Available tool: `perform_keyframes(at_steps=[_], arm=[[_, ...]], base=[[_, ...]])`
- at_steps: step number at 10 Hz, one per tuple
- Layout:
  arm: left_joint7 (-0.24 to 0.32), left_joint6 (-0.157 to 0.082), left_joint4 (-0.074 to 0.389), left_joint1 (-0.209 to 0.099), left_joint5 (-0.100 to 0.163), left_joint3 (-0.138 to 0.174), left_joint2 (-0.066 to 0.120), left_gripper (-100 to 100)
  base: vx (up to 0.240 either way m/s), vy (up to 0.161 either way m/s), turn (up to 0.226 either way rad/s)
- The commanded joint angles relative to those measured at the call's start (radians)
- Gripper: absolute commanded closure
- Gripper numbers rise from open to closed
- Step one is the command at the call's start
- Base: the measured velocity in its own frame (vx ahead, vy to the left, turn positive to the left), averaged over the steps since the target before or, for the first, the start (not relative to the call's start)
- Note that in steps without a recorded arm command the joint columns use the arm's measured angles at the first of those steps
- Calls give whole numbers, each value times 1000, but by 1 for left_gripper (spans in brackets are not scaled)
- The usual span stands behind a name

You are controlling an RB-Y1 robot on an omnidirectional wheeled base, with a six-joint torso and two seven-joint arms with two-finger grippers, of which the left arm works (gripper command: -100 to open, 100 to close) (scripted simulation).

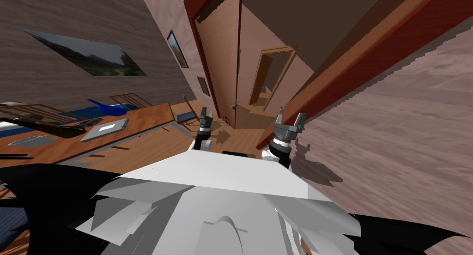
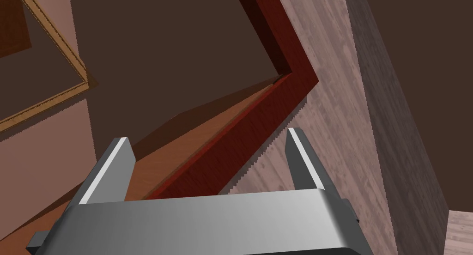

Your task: Push the door open

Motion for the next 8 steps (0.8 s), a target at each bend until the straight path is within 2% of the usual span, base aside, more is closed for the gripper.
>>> perform_keyframes(at_steps=[1, 8], arm=[[8, -1, 34, -16, -4, -7, 6, -100], [37, -27, 200, -79, -22, -47, 26, -100]], base=[[97, 49, -15], [95, 56, -17]])
